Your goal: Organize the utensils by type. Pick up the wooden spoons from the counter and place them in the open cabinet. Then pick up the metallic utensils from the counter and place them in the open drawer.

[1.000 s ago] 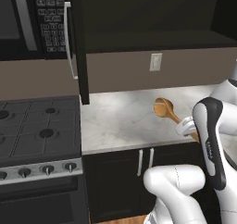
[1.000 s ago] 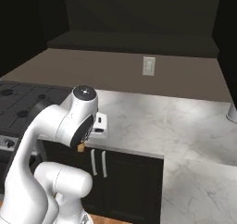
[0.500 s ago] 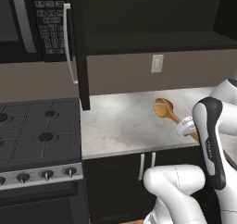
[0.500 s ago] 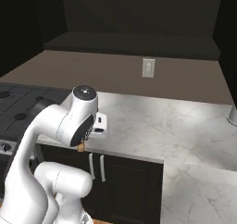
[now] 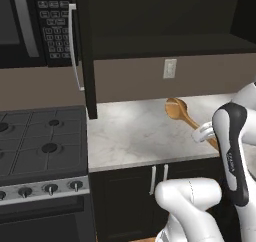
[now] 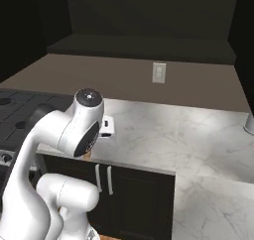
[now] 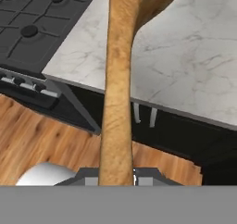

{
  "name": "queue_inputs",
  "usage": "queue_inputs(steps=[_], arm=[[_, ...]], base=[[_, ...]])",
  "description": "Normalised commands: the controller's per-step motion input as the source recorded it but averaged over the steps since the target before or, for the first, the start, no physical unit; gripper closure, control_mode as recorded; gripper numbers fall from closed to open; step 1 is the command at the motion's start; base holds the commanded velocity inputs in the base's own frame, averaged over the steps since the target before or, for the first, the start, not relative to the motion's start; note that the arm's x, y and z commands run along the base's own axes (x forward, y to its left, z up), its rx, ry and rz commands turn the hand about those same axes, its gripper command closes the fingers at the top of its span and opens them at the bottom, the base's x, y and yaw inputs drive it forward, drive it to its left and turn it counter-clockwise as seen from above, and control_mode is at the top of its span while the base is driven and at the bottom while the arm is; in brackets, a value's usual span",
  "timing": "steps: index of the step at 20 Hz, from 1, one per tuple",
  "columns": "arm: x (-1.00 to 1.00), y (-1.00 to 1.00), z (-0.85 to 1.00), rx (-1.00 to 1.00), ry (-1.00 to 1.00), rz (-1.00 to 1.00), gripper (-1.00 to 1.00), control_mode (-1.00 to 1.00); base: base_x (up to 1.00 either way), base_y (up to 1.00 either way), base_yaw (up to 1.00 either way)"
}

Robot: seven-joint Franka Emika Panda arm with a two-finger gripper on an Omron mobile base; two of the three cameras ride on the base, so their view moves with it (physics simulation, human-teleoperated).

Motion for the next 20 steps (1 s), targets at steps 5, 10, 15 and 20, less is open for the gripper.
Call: queue_inputs(steps=[5,10,15,20], arm=[[0.0,-0.02,0.75,0.0,-0.2,0.31,1.0,-1.0],[0.14,0.0,0.91,-0.04,-0.08,0.23,1.0,-1.0],[0.17,0.0,0.83,-0.17,-0.27,0.24,1.0,-1.0],[0.3,0.0,0.78,-0.17,-0.37,0.12,1.0,-1.0]], base=[[0.0,0.0,0.0],[0.0,0.0,0.0],[0.0,0.0,0.0],[0.0,0.0,0.0]])
